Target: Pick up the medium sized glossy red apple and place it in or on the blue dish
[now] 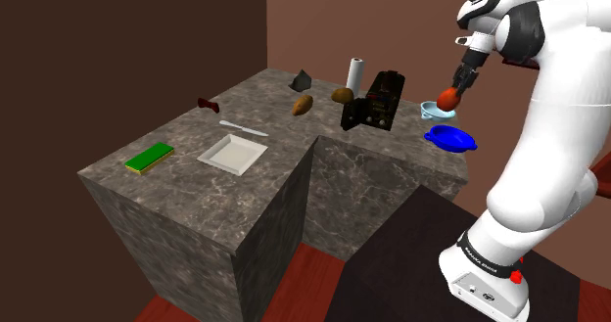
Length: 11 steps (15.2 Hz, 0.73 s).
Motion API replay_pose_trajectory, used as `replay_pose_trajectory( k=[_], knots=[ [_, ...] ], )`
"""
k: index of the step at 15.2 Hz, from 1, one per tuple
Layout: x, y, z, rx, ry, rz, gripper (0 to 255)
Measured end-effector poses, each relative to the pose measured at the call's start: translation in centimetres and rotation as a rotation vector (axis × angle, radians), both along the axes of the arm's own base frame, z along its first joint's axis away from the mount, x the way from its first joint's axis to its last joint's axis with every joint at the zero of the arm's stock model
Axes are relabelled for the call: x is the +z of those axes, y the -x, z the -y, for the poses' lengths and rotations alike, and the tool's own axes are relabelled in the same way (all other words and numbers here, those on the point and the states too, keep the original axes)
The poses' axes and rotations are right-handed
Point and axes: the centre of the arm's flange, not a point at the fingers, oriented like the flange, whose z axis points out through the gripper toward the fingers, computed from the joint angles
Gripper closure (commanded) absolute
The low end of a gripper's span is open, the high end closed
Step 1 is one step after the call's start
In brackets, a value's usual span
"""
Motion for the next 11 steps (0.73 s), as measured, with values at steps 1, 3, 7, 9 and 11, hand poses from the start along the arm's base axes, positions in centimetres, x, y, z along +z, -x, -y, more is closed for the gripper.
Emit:
replay_pose_trajectory(
  k=[1,3,7,9,11],
  knots=[
    [0.3,1.3,0.2,0.000,0.000,0.000,255],
    [0.9,4.0,0.1,0.000,0.000,0.000,255],
    [0.2,7.3,0.2,0.000,-0.001,0.000,255],
    [-0.8,7.4,0.2,0.000,-0.001,-0.001,255],
    [-1.8,7.4,0.2,0.001,-0.001,-0.001,255]
  ],
)
